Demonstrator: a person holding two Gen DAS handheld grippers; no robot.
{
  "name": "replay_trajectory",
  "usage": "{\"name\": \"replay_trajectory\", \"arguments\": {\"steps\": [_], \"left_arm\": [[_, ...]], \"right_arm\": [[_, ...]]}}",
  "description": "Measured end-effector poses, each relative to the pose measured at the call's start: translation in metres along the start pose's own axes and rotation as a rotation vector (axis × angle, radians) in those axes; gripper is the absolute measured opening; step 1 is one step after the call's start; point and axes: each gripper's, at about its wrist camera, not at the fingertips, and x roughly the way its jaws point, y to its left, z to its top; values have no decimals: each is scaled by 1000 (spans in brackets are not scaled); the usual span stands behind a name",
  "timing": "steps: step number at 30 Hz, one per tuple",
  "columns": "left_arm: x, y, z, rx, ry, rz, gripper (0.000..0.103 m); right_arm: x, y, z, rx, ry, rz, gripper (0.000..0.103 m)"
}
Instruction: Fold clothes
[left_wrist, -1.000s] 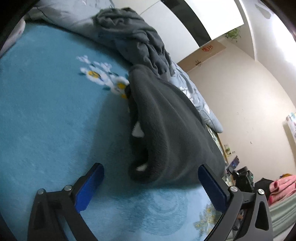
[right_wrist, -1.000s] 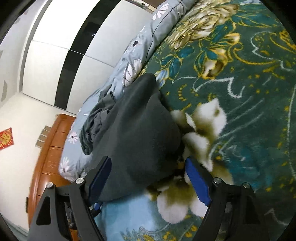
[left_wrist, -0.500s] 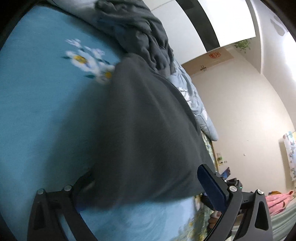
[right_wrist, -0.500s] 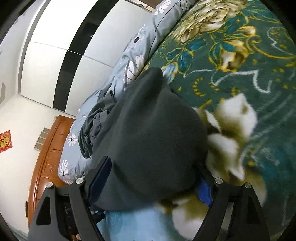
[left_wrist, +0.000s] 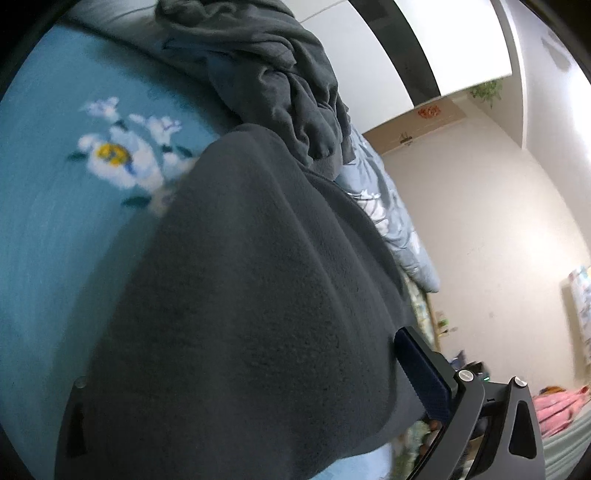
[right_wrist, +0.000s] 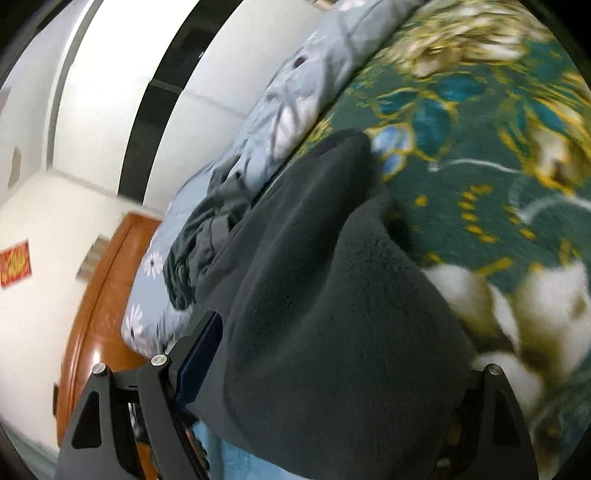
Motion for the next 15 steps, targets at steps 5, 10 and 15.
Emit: {"name": "replay_trajectory", "arguments": {"steps": [5, 10, 15], "left_arm": [[1, 7, 6, -11, -10, -10, 97], [-5, 12, 10, -39, -33, 9, 80], [-12, 4, 12, -27, -48, 16, 61]], "right_arm": [[3, 2, -1, -17, 14, -6, 78], [3, -2, -3, 39, 23, 41, 58], [0, 5, -5, 82, 20, 78, 49]]}}
